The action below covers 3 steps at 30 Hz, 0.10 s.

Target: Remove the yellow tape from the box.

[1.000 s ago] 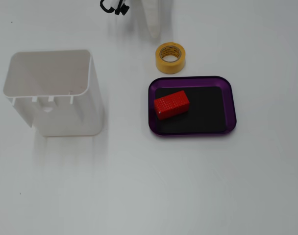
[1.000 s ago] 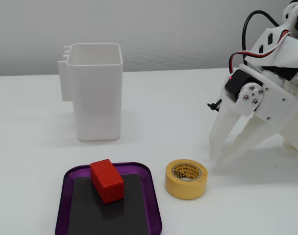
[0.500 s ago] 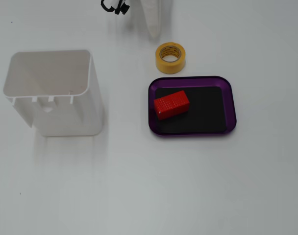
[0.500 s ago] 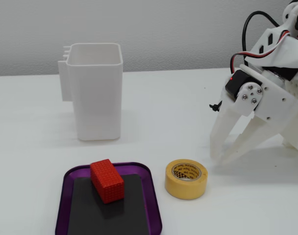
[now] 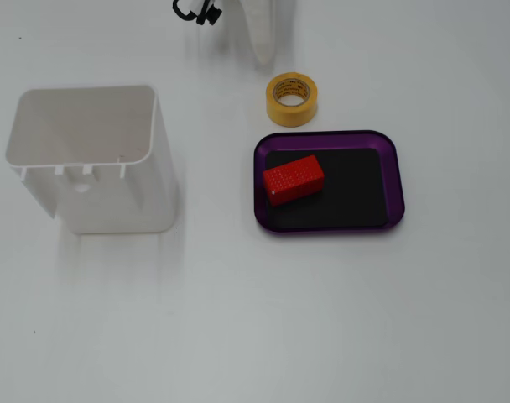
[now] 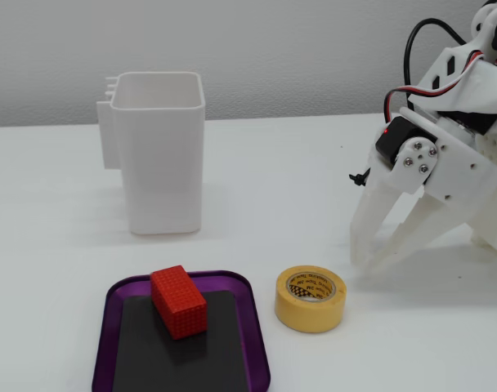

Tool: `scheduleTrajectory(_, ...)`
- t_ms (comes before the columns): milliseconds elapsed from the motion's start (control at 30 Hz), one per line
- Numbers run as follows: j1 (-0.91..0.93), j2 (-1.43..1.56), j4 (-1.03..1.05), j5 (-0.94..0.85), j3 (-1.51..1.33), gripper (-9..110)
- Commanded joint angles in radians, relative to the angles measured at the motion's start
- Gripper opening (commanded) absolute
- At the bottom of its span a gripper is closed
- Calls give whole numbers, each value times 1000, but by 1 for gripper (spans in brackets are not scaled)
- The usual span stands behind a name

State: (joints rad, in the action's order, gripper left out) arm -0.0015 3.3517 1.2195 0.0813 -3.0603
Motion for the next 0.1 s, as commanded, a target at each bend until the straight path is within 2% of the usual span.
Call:
scheduleTrajectory(0, -5, 100, -6, 9, -6, 0)
scheduleTrajectory(67, -5, 100, -6, 9, -6, 0)
